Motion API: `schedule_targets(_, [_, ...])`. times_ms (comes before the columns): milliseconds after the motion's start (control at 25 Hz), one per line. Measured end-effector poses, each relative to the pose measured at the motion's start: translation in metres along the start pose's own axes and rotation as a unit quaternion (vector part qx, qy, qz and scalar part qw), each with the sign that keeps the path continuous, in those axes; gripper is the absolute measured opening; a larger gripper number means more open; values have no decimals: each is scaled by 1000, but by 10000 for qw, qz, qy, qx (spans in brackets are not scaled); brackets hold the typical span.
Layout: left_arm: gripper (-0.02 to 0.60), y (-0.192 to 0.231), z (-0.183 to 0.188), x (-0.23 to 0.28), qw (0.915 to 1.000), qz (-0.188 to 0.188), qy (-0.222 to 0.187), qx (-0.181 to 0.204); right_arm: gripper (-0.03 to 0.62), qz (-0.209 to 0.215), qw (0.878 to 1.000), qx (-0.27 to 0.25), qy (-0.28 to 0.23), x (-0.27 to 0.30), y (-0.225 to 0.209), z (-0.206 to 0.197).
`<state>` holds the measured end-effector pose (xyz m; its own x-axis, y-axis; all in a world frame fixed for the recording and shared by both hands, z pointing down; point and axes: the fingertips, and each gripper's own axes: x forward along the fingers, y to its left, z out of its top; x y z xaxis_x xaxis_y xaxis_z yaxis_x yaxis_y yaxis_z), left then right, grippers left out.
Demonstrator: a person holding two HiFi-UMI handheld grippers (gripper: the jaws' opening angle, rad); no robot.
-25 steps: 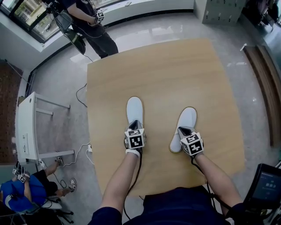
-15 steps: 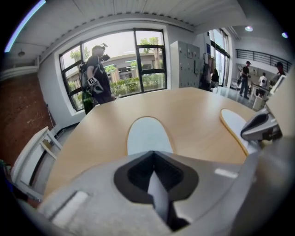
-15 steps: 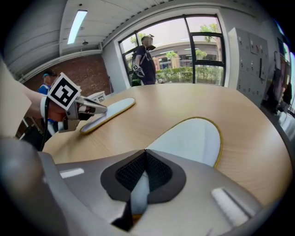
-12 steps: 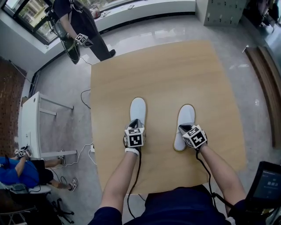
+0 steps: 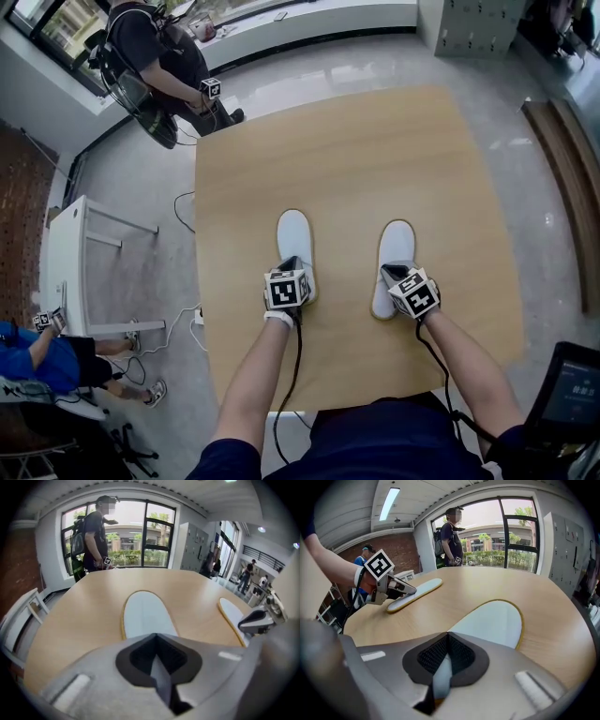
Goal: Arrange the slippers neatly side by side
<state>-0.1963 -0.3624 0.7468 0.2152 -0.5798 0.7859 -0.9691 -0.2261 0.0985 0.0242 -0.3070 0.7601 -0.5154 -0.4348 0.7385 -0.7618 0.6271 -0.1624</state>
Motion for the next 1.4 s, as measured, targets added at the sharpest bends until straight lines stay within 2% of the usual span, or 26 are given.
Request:
schedule_targets(360, [3, -47, -33, -23, 9989, -55, -196, -416, 8, -59, 9999, -93, -37, -7, -2, -2])
schedule_targets(600, [3, -65, -52, -33, 9989, -15, -231, -400, 9, 17, 9998, -217, -26, -8, 7, -7])
schedule_targets(760, [3, -81, -65, -42, 9984, -54, -217, -522, 9, 77, 9996, -273, -33, -12, 15, -12])
schedule_targets(960, [3, -101, -85, -48, 9992, -118, -207, -335, 9, 186, 9992, -356, -11, -14, 28, -25])
schedule_targets(1400, [3, -127, -115, -64, 9991, -278, -91, -318, 9, 385, 9979, -514, 64, -21, 54, -46])
